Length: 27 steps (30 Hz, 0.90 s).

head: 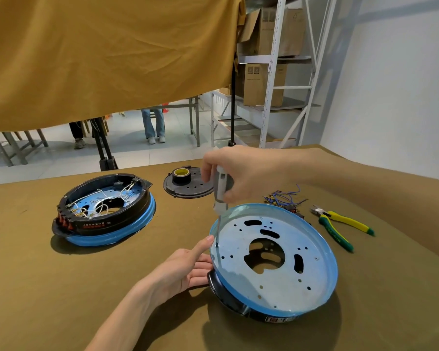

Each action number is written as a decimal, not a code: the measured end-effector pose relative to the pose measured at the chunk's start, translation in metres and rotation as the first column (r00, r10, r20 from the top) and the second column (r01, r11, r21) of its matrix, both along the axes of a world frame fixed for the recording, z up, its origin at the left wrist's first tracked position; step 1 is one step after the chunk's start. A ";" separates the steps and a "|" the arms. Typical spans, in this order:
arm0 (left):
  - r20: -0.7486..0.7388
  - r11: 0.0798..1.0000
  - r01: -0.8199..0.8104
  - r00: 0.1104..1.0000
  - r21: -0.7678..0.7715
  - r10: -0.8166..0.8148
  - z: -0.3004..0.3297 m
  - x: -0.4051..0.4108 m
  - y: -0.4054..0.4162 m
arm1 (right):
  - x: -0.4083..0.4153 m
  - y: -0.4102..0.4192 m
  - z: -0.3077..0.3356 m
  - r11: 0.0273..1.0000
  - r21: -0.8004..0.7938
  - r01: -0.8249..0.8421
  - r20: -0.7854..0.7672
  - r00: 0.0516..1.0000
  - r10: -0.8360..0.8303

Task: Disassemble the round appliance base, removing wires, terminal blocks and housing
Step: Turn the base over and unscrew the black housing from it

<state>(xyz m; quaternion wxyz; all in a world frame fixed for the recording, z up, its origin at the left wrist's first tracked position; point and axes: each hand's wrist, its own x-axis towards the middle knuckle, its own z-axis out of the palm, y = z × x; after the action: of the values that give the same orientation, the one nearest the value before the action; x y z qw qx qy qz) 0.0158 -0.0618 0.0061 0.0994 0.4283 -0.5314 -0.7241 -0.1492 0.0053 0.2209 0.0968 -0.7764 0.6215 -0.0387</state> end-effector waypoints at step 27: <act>-0.161 0.928 -0.114 0.970 0.355 0.181 0.005 0.019 -0.001 | 0.000 0.000 -0.003 0.963 -0.203 0.175 -0.142 0.968 -0.206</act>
<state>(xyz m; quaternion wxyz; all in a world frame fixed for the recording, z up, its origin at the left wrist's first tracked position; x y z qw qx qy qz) 0.0352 -0.0628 0.0107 0.1283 0.4065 -0.3513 -0.8336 -0.1489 0.0056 0.2181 -0.0320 -0.7191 0.6928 -0.0435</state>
